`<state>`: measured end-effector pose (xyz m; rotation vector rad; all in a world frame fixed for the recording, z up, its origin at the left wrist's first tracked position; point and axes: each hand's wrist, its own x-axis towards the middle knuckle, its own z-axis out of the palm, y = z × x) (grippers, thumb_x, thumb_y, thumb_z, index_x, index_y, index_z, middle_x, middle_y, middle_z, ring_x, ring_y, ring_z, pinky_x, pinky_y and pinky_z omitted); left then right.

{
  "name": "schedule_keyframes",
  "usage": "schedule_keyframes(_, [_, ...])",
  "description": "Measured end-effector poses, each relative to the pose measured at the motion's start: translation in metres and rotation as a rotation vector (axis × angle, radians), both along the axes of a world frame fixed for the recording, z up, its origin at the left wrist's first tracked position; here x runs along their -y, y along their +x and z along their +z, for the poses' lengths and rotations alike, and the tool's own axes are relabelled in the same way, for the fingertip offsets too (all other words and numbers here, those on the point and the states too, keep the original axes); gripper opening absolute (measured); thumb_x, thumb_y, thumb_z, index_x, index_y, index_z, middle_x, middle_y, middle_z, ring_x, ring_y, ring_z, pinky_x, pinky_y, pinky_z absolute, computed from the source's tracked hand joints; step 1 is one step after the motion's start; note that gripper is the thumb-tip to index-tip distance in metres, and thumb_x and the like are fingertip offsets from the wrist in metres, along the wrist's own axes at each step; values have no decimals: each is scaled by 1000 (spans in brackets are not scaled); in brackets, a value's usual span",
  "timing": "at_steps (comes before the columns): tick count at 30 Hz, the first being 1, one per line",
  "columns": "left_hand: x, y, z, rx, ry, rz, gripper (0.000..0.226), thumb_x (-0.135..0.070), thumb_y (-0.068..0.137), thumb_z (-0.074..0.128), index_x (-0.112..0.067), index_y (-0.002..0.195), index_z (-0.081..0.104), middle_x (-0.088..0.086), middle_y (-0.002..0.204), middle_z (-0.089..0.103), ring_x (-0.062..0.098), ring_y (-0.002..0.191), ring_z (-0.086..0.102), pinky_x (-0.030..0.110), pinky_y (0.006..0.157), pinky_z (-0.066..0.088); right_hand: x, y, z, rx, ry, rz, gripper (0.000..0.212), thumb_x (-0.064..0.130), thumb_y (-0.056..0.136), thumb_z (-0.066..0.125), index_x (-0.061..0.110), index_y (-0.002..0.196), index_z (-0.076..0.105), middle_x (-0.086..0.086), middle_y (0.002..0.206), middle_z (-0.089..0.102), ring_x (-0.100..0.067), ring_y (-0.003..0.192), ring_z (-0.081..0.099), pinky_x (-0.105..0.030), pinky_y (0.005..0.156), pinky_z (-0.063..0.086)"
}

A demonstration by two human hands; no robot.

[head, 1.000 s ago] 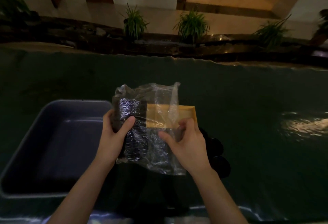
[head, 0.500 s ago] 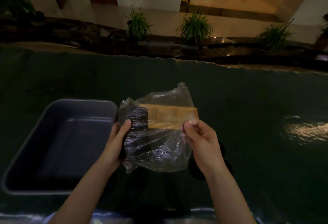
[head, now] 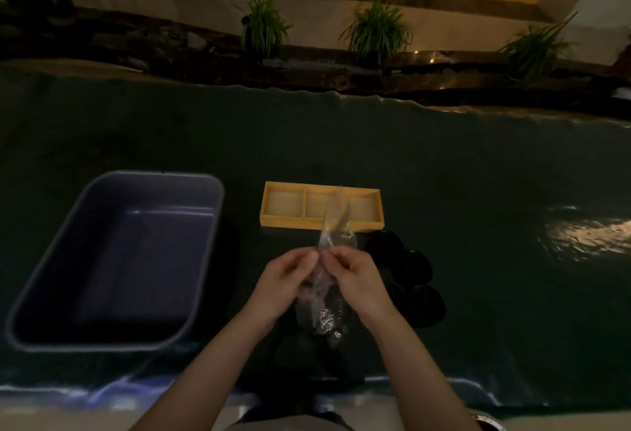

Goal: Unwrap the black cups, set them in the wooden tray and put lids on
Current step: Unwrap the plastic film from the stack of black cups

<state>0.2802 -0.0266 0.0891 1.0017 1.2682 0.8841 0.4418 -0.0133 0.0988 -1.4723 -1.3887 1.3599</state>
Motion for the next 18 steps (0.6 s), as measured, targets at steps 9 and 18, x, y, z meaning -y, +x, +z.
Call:
schedule_keyframes(9, [-2, 4, -6, -92, 192, -86, 28, -12, 86, 78, -38, 96, 80, -7, 98, 80, 11, 95, 76, 25, 85, 59, 21, 9, -14, -123, 15, -87, 21, 9, 98, 66, 23, 98, 81, 2, 93, 82, -10, 87, 76, -22, 77, 59])
schedule_keyframes(18, [-3, -7, -18, -222, 249, 58, 28, -14, 85, 79, -42, 81, 78, -6, 79, 78, 9, 72, 74, 22, 70, 59, 19, 10, -17, -96, -44, -133, 18, 17, 98, 69, 21, 84, 80, -1, 77, 79, -13, 70, 72, -27, 70, 57])
